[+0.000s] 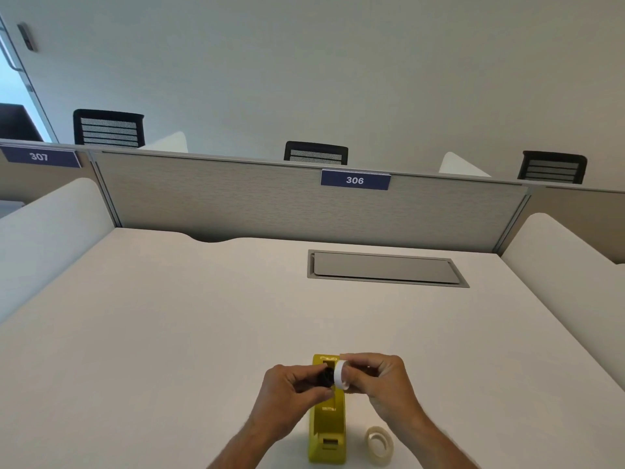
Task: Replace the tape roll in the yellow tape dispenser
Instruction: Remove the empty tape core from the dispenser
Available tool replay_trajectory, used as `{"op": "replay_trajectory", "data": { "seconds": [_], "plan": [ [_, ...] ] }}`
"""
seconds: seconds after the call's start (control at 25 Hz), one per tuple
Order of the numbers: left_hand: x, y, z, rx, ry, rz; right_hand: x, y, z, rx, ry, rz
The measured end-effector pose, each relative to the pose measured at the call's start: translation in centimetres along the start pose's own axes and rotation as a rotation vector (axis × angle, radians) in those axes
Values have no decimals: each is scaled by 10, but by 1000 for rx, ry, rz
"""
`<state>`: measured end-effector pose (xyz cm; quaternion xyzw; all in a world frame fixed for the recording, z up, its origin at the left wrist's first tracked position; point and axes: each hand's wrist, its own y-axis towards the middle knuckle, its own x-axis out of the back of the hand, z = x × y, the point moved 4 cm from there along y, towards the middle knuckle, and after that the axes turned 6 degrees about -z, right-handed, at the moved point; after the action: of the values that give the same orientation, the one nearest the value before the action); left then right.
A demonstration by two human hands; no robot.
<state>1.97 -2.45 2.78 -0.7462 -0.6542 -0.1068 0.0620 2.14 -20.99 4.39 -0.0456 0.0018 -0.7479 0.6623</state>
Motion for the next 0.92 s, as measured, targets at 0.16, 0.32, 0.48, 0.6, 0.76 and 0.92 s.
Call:
{"op": "replay_trajectory", "data": {
  "seconds": [0.16, 0.32, 0.48, 0.6, 0.76, 0.92],
  "plan": [
    [3, 4, 5, 7, 131, -62, 27, 10, -16, -64, -224, -191],
    [1, 6, 6, -27, 264, -30, 42, 13, -32, -48, -682, -151],
    [-2, 7, 4, -63, 362, 38, 47, 13, -43, -68, -966, -117],
    [-2, 8, 3, -75, 409, 62, 47, 14, -51, -95, -1016, -118],
    [-3, 9, 0, -89, 449, 78, 48, 15, -62, -141, -1055, -84],
    [-5, 9, -2, -105, 460, 84, 50, 13, -52, -78, -995, -164]
  ]
}}
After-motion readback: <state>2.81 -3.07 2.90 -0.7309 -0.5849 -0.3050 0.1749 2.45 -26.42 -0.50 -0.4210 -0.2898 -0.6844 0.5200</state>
